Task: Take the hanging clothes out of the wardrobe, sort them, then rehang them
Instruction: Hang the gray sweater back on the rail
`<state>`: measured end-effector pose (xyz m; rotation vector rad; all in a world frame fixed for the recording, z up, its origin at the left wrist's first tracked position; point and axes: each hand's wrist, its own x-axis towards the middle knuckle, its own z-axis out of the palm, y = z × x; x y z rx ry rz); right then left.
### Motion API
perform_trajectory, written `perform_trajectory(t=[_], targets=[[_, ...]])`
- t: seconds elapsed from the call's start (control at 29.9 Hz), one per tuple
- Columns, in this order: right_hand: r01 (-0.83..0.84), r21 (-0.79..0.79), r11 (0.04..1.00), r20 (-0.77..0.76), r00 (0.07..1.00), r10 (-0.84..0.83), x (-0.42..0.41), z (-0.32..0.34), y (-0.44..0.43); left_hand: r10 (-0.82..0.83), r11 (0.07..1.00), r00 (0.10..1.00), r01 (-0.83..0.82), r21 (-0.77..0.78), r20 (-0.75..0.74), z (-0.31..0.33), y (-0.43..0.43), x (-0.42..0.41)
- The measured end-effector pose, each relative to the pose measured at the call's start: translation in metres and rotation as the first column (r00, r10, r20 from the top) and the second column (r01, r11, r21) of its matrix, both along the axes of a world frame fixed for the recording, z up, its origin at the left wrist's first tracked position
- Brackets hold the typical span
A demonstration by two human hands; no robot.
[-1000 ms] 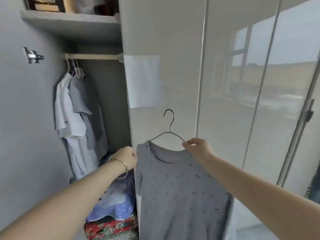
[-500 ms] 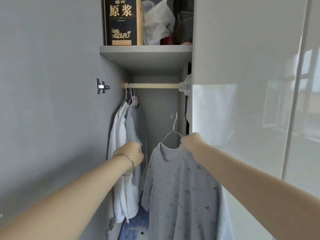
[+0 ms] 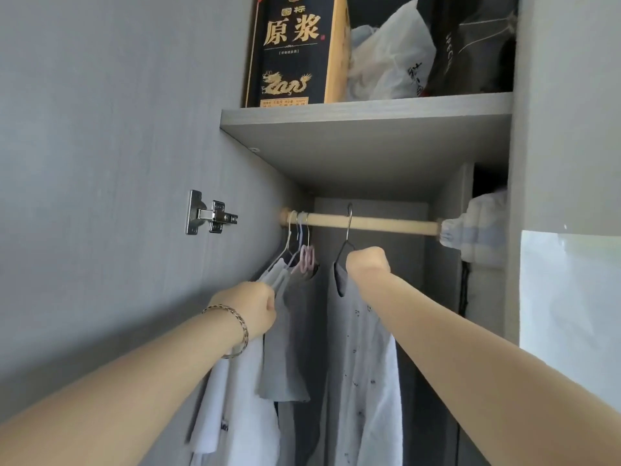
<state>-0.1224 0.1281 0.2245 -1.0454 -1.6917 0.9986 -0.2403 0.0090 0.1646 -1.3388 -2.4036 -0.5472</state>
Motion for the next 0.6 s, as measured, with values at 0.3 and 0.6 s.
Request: perform_trajectory(t=[0.3, 0.6], targets=[[-0.007, 0.070, 0.998, 0.050, 0.999, 0.003, -0.092, 0.008, 0.076, 0.044, 0.995, 0.997, -0.049, 0.089, 0.066, 0.014, 0.037, -0.053], [-0.263, 0.261, 0.929, 0.254, 0.947, 0.197, -0.127, -0.031, 0.097, -0.046, 0.991, 0.999, 0.043, 0.130, 0.015, 0.018, 0.056, -0.068]])
